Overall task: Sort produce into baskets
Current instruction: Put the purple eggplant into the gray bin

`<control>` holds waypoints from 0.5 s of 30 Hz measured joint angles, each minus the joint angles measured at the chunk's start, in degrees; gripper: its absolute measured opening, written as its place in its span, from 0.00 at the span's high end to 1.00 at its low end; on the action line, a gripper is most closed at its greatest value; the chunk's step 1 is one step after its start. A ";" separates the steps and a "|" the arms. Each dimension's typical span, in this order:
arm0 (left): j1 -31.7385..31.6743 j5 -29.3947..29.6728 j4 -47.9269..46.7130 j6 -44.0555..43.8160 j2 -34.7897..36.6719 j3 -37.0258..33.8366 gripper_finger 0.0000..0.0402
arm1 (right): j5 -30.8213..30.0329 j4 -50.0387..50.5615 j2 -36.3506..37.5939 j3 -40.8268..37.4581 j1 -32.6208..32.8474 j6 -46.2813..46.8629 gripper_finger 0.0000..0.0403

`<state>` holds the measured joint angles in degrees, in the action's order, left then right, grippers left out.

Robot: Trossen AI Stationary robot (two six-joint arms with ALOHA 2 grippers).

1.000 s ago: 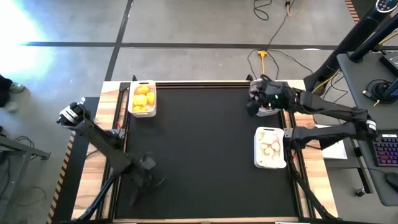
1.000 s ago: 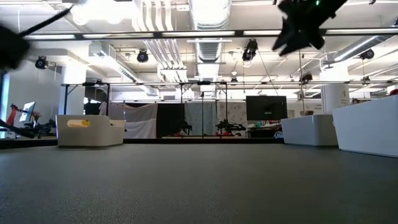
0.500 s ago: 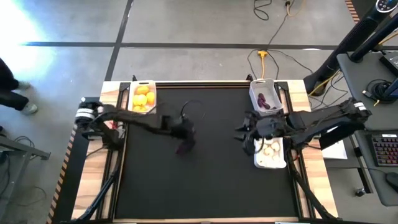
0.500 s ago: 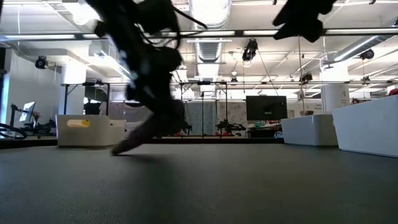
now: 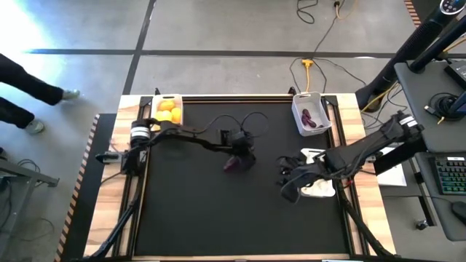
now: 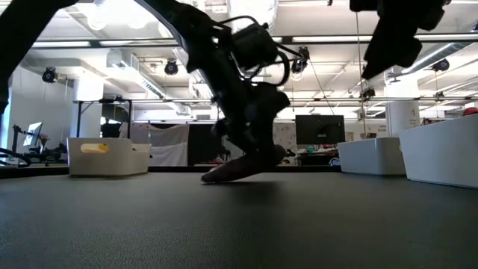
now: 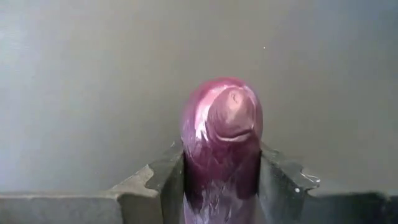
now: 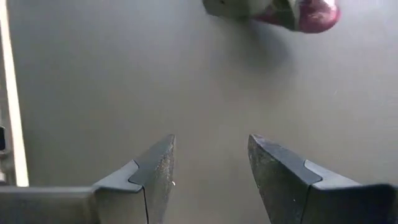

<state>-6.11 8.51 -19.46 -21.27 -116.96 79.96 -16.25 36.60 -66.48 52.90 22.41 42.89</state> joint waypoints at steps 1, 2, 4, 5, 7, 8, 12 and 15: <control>0.00 -0.06 -0.23 0.07 -0.71 0.73 0.63 | 0.47 0.00 -0.97 0.00 0.00 -0.03 0.51; 0.00 -0.19 -0.33 0.14 -1.26 1.15 0.61 | 1.52 -0.02 -1.89 0.00 -0.02 -0.38 0.51; 0.00 -0.48 -0.40 0.19 -1.64 1.36 0.58 | 3.93 0.00 -3.62 0.00 -0.05 -0.98 0.49; 0.03 -0.49 -0.51 0.17 -1.62 1.23 0.55 | 4.65 0.00 -4.36 0.00 -0.07 -1.39 0.49; 0.05 -0.50 -0.52 0.21 -0.79 0.25 0.50 | 4.76 -0.03 -5.84 0.00 -0.07 -2.02 0.47; 0.10 -0.50 -0.80 0.27 -0.13 -0.35 0.48 | 4.76 -0.04 -6.45 0.00 -0.07 -2.74 0.47; 0.80 -0.51 -2.38 0.53 4.25 -3.36 0.37 | 4.69 -1.63 -8.94 0.00 -0.50 -8.99 0.42; 2.19 -0.94 -2.61 0.82 9.32 -6.88 0.31 | 4.72 -5.29 -10.84 0.00 -1.99 -14.32 0.37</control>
<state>-3.92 7.57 -22.07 -20.45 -107.65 73.08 -11.53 31.31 -77.32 52.90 20.42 28.57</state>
